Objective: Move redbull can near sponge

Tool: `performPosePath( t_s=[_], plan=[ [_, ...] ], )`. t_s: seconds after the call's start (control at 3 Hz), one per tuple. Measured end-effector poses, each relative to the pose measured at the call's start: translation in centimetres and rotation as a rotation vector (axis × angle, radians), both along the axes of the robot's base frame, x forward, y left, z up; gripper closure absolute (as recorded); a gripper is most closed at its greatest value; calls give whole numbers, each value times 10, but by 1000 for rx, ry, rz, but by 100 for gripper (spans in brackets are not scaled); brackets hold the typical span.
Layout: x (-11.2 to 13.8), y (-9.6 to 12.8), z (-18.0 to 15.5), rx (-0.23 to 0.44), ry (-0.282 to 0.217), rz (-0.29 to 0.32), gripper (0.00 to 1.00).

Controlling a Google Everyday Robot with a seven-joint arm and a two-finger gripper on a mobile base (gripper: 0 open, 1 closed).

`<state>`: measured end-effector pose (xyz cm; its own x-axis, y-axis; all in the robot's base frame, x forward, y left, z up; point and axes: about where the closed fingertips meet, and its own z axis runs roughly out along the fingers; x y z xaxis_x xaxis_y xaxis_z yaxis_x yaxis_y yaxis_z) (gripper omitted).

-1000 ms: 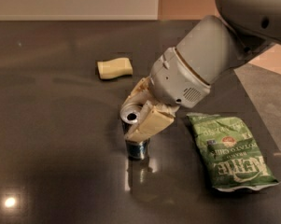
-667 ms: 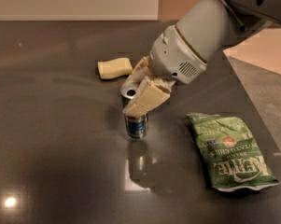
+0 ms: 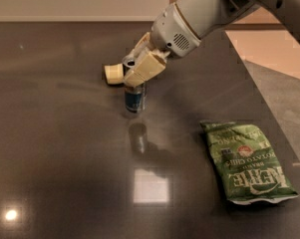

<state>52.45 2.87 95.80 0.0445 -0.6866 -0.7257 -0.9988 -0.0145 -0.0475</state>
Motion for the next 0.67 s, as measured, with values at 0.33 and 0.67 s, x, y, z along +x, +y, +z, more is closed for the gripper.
performPosePath(
  t_s=[0.33, 0.67],
  plan=[
    [48, 8, -7, 10, 11, -55, 100],
    [78, 13, -18, 0, 17, -94, 100]
  ],
)
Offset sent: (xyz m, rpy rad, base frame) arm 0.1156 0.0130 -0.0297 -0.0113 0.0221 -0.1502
